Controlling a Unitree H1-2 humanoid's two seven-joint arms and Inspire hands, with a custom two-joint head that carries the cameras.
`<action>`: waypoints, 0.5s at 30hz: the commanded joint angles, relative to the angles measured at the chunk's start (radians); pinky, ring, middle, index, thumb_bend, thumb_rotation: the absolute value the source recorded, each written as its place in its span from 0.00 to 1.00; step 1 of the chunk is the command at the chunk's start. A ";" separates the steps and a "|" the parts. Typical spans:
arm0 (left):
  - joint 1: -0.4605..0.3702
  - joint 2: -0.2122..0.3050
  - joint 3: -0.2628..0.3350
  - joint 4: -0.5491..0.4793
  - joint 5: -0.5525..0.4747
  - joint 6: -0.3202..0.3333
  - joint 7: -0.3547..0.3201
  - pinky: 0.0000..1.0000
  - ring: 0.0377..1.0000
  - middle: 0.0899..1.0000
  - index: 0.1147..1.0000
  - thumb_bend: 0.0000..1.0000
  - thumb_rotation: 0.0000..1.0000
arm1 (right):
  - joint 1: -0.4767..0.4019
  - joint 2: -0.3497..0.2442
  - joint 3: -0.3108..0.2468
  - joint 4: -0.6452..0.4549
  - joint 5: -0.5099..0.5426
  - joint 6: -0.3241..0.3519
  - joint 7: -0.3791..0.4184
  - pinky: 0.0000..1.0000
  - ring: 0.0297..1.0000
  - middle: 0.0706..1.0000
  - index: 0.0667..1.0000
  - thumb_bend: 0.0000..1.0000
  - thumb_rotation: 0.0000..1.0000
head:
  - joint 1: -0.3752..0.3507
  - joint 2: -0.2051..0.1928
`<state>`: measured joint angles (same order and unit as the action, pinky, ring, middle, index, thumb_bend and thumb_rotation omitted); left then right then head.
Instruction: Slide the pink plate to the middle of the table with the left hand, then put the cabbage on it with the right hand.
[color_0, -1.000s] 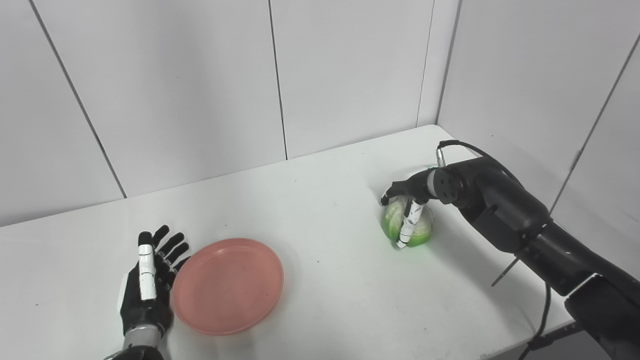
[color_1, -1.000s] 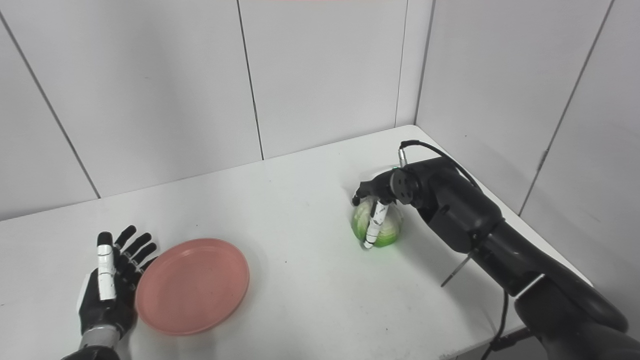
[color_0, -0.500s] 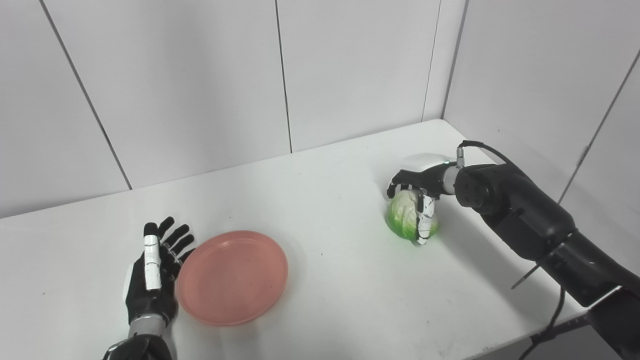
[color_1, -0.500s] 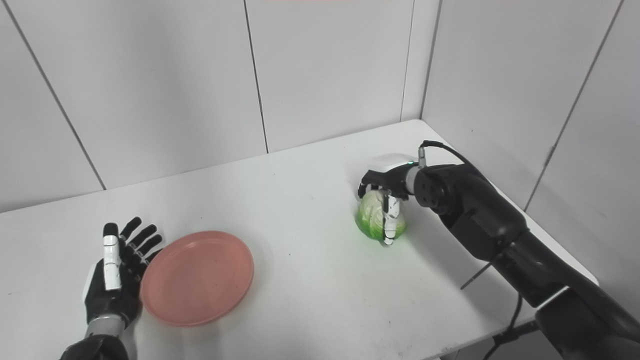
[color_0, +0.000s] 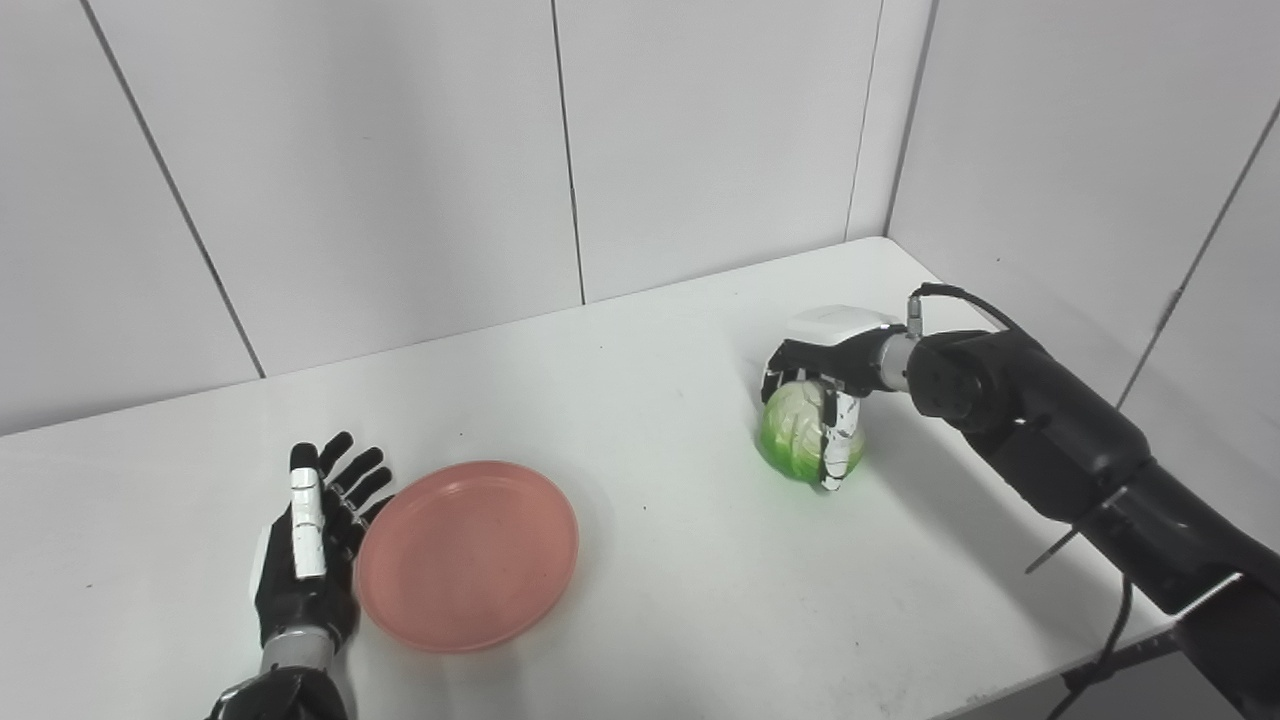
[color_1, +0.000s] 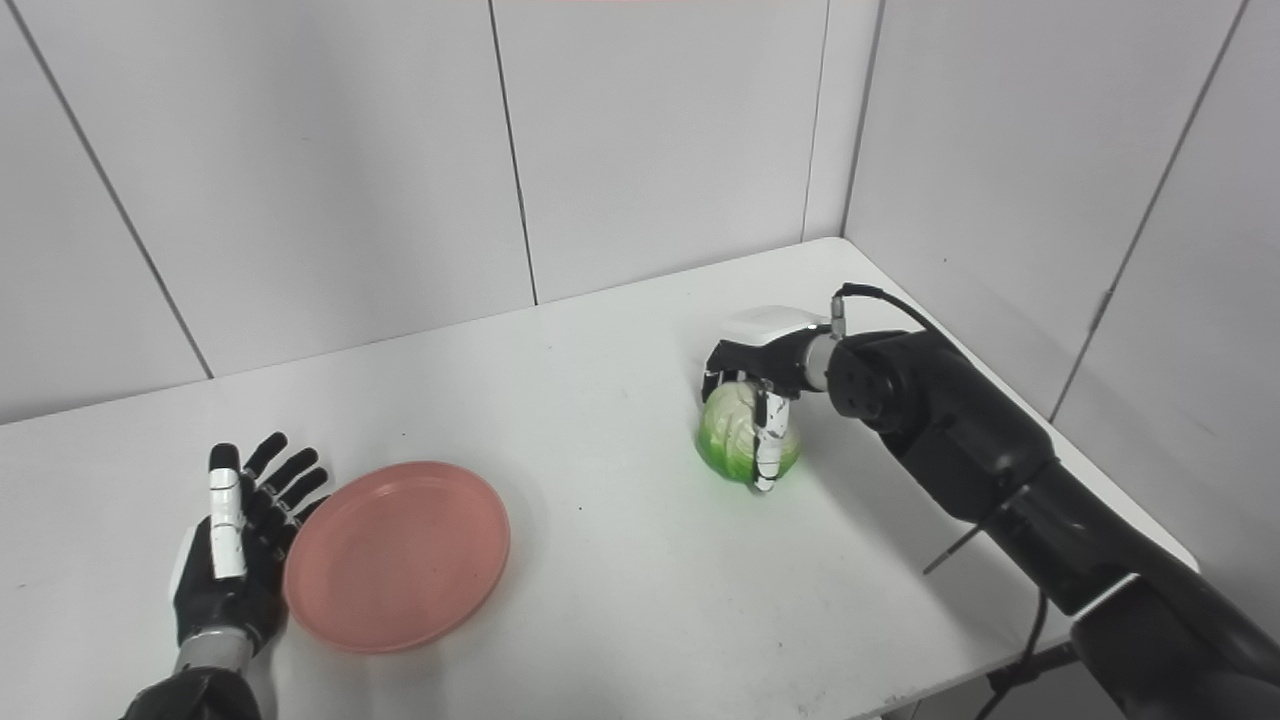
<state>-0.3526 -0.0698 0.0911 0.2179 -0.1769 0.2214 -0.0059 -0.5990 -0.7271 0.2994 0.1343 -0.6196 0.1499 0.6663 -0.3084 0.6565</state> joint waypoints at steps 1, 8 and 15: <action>-0.001 -0.012 -0.001 0.008 -0.001 0.030 0.013 0.68 0.78 0.77 0.80 0.76 0.93 | -0.057 -0.012 -0.037 -0.054 0.036 -0.028 -0.014 0.21 0.27 0.44 0.46 0.53 0.00 | 0.002 0.000; -0.004 -0.035 -0.019 0.026 0.022 0.009 0.027 0.66 0.77 0.75 0.80 0.76 0.93 | -0.122 0.048 -0.034 -0.190 0.084 -0.038 -0.011 0.25 0.31 0.44 0.45 0.53 0.00 | 0.076 0.000; -0.005 -0.091 -0.039 0.046 0.037 -0.019 0.046 0.71 0.78 0.75 0.81 0.73 0.94 | -0.189 0.170 -0.002 -0.241 0.094 -0.017 -0.016 0.29 0.35 0.39 0.50 0.53 0.00 | 0.204 -0.012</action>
<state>-0.3602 -0.1396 0.0626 0.2387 -0.1498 0.1973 0.0219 -0.7431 -0.5668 0.3003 -0.0863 -0.5295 0.1442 0.6702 -0.1427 0.6473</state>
